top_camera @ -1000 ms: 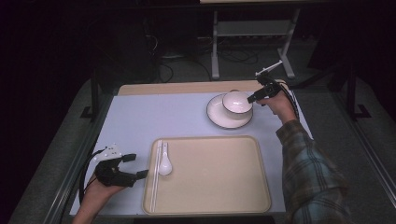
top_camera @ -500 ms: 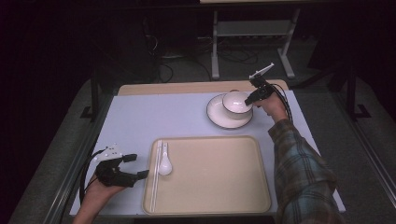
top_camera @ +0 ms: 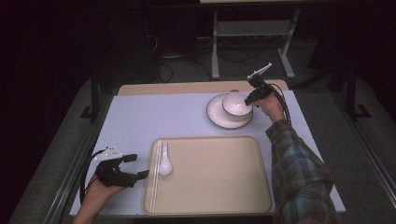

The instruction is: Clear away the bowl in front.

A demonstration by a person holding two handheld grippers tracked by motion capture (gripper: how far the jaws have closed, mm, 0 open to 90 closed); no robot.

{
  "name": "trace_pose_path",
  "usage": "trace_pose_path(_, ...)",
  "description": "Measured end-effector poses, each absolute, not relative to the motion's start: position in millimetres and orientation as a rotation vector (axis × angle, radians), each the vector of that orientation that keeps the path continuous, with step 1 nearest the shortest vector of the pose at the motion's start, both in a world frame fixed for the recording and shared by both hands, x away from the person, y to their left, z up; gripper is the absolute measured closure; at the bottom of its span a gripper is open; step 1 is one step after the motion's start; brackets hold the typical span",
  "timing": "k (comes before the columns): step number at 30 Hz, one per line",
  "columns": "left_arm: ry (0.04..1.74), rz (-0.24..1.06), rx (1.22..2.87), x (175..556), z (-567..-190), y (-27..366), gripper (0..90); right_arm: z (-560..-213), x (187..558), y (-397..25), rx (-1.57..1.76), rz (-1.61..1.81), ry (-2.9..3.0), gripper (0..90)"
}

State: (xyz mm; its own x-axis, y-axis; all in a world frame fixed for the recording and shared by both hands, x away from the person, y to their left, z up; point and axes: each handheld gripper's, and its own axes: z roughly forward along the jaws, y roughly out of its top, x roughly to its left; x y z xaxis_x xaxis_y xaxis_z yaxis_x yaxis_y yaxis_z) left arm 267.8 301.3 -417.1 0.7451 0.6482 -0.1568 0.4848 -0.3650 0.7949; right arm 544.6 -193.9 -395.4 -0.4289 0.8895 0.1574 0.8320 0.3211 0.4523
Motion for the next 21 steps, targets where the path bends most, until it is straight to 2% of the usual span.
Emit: trace_pose_path(21,0.858,0.231,2.028,267.4,-416.3,301.8,13.7,-368.6,527.6,-194.4,1.511,0.792,2.476,83.6)
